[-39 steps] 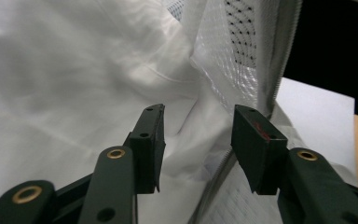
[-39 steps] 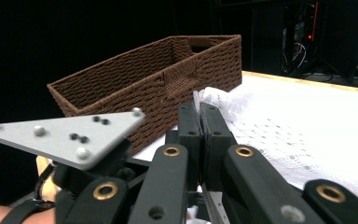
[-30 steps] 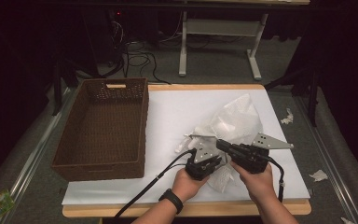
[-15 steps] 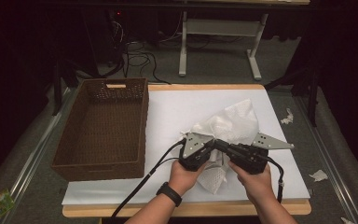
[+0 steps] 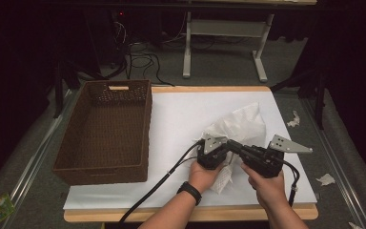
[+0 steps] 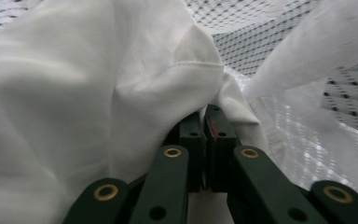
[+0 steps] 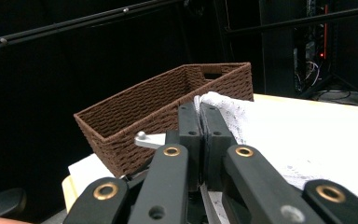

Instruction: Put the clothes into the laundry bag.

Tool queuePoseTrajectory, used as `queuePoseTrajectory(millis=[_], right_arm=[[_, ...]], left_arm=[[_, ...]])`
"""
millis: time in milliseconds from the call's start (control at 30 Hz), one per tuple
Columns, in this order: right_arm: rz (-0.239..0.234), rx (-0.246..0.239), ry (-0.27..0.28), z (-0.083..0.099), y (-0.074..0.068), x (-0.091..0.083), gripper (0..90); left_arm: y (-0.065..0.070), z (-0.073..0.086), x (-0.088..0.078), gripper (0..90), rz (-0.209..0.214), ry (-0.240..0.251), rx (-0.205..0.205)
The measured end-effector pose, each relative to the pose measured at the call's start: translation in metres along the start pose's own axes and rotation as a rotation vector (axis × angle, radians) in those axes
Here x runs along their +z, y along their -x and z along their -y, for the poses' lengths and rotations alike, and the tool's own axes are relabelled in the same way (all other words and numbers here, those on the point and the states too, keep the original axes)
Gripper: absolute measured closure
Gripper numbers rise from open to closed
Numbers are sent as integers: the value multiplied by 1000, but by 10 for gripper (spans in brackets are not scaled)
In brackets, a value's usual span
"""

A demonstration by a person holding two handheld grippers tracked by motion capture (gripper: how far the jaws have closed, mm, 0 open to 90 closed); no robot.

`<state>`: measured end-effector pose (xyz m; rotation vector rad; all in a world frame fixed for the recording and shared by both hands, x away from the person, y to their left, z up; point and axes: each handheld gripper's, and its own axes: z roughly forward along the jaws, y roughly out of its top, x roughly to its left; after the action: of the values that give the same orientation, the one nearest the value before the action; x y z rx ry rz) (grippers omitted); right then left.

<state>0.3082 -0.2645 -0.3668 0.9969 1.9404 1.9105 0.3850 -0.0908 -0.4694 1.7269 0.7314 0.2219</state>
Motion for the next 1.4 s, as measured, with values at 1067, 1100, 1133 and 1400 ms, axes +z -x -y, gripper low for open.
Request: queuePoseTrajectory(millis=[1067,1100,1133,1400], right_arm=[[17,-21,-42,4,-2,8,896],[15,-19,-41,4,-2,7,896],[15,-18,-41,5,-2,7,895],[16,-18,-44,5,-1,7,895]], left_arm=[[-25,14,-85,799,-139,-1,58],[-21,12,-83,824,-137,4,64],[-18,10,-81,836,-135,22,69],[-25,-3,-39,839,-220,15,66]])
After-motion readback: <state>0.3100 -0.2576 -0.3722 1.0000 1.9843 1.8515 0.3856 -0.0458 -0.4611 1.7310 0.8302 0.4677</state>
